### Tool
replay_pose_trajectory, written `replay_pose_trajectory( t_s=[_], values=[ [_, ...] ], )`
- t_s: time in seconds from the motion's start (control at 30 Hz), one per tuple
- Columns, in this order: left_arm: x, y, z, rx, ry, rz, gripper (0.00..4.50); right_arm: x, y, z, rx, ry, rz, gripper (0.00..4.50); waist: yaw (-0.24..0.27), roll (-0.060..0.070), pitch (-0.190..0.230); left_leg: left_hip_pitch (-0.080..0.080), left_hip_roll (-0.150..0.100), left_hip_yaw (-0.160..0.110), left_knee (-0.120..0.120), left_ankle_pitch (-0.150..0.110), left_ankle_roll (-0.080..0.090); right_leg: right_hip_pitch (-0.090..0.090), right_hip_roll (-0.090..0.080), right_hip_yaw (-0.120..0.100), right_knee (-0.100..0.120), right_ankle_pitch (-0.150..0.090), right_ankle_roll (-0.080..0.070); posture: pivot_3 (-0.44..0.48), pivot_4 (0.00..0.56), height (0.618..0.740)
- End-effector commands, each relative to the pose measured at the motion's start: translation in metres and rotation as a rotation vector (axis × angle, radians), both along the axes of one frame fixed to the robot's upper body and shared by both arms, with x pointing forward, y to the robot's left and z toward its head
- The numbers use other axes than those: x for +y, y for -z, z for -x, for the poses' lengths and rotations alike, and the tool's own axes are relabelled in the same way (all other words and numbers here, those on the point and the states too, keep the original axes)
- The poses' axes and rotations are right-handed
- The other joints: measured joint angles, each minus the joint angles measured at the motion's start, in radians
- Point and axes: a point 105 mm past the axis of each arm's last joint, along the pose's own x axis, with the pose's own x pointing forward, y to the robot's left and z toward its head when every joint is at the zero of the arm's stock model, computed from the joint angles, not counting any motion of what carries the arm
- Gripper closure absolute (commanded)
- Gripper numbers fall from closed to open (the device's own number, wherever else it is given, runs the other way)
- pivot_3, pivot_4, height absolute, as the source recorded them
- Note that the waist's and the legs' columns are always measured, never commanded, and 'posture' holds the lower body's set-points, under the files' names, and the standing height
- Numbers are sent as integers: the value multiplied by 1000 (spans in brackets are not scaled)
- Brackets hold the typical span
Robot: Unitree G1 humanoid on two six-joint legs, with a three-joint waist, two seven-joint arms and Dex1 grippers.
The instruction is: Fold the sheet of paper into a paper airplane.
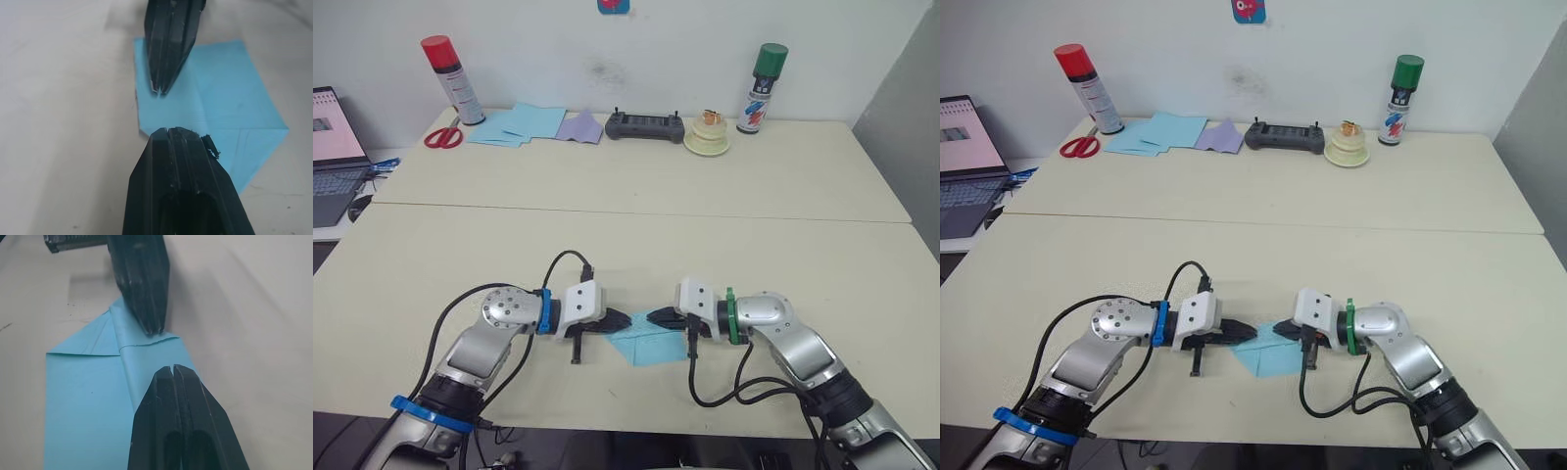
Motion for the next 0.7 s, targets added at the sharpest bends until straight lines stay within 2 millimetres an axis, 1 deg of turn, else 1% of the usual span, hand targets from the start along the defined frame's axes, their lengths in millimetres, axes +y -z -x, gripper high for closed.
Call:
replay_pose_trajectory(
  t_s=[0.03,0.1,0.17,0.23,0.33,0.5,0.6,0.7],
  values=[
    [11,-23,-17,-68,-79,63,4500,-3,7,-3,-6,7,46,4457,0,0,0,0,0,0,0,0,0,0,0,0,0,0,0,0,150,740],
    [17,-29,-22,-80,-103,72,4500,-3,6,-5,-9,15,45,4457,0,0,0,0,0,0,0,0,0,0,0,0,0,0,0,0,150,740],
    [16,-36,-22,-88,-108,93,4500,-3,6,-5,-10,13,47,4457,0,0,0,0,0,0,0,0,0,0,0,0,0,0,0,0,150,740],
    [11,-41,-19,-87,-95,111,4500,-3,7,-6,-11,12,50,4457,0,0,0,0,0,0,0,0,0,0,0,0,0,0,0,0,150,740],
    [0,-42,-9,-74,-52,123,4500,-4,7,-7,-13,15,52,4457,0,0,0,0,0,0,0,0,0,0,0,0,0,0,0,0,150,740],
    [-16,-33,7,-32,-3,106,4500,-4,6,-9,-16,17,54,4457,0,0,0,0,0,0,-1,0,0,0,0,0,0,0,0,0,150,740],
    [-20,-21,15,-9,8,68,4500,-5,6,-9,-16,19,55,4457,0,0,0,1,0,0,-1,0,0,0,0,0,0,0,0,0,150,740],
    [-19,-11,18,14,-1,43,4500,-7,6,-9,-15,20,59,4457,0,0,0,1,0,0,-1,0,0,0,0,0,0,0,0,0,150,740]
  ],
)
